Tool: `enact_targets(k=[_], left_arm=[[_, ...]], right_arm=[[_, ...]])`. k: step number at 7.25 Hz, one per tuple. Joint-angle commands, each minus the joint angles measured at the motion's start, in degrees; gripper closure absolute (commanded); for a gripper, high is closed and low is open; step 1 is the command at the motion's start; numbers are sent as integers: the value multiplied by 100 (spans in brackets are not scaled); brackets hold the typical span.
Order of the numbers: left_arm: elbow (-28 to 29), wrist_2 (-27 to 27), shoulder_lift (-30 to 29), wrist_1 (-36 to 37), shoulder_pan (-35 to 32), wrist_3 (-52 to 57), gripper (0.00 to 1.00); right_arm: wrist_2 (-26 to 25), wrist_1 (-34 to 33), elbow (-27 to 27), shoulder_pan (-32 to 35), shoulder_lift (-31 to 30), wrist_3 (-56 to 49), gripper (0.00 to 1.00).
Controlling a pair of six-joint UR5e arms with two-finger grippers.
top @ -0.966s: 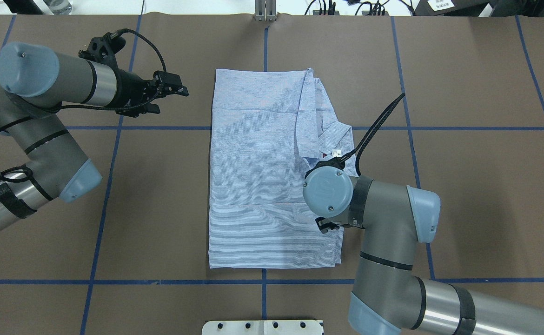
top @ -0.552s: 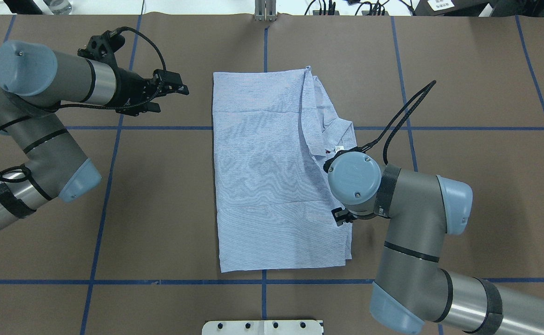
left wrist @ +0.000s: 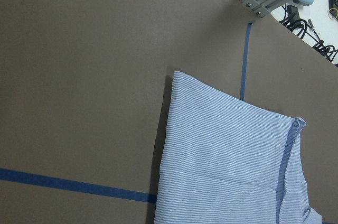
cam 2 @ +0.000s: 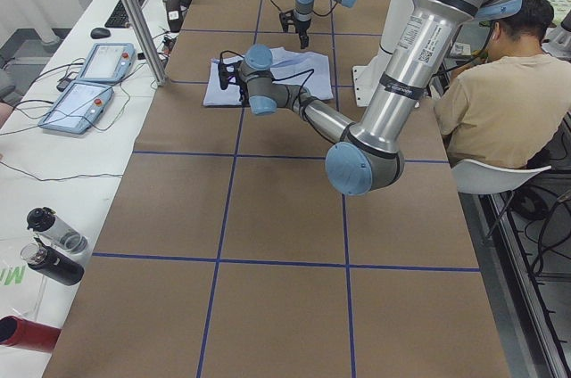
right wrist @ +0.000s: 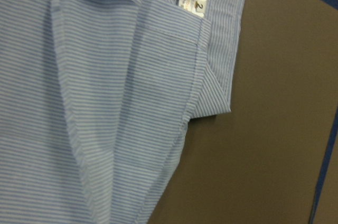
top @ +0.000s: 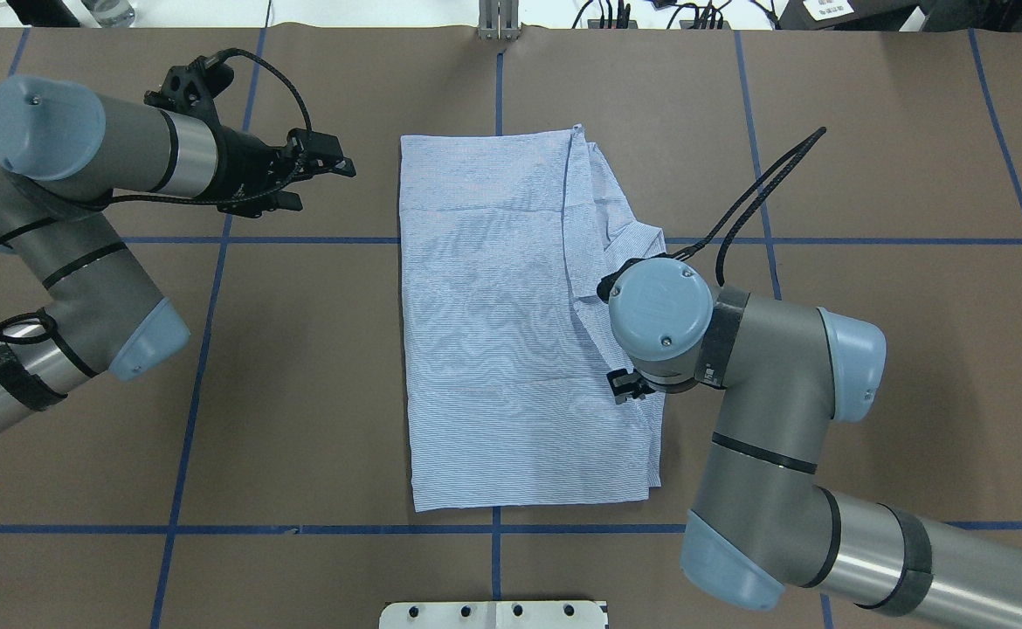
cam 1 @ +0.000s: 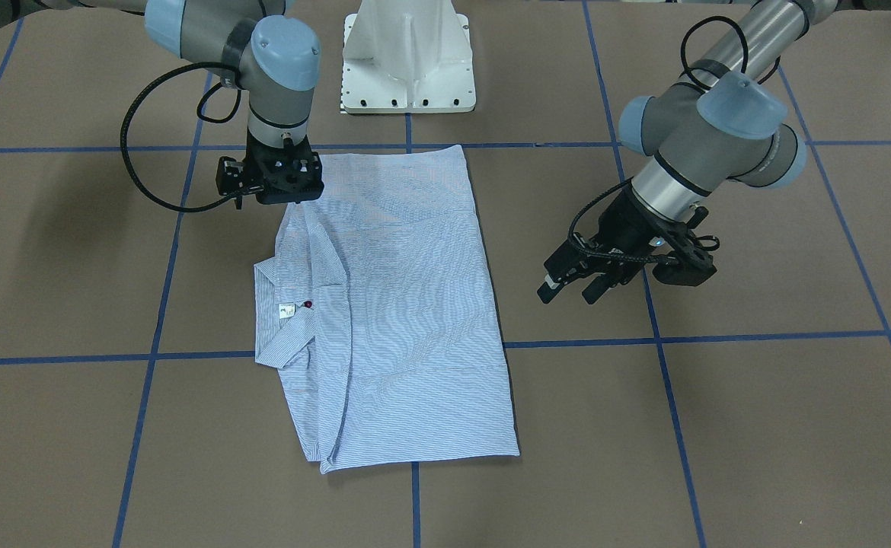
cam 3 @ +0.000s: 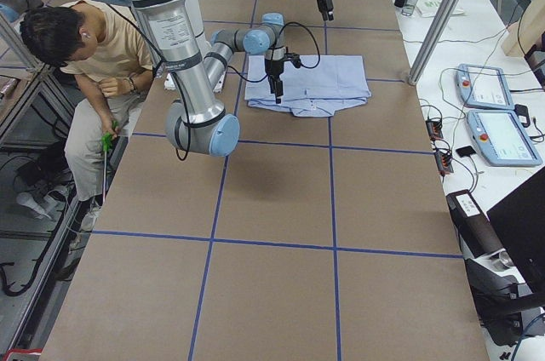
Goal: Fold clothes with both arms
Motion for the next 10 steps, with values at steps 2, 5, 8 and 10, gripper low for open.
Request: enact_targets(k=[2,5,8,10], left_arm=[[-54,-15,82,0,3,-2,1],[-63,-15,100,0,-5,-2,1],[-203,-33,187,0,-14,-2,1],[-230,-33,196,0,-32,-2,1]], right_arm=[[-17,596,-1148,52,690,14,0],[-9,923,-1520,375,709,-161,0],[114,1292,-1803,910,517,-653,0],[360,1057,-1076,1202,7,-874,0]])
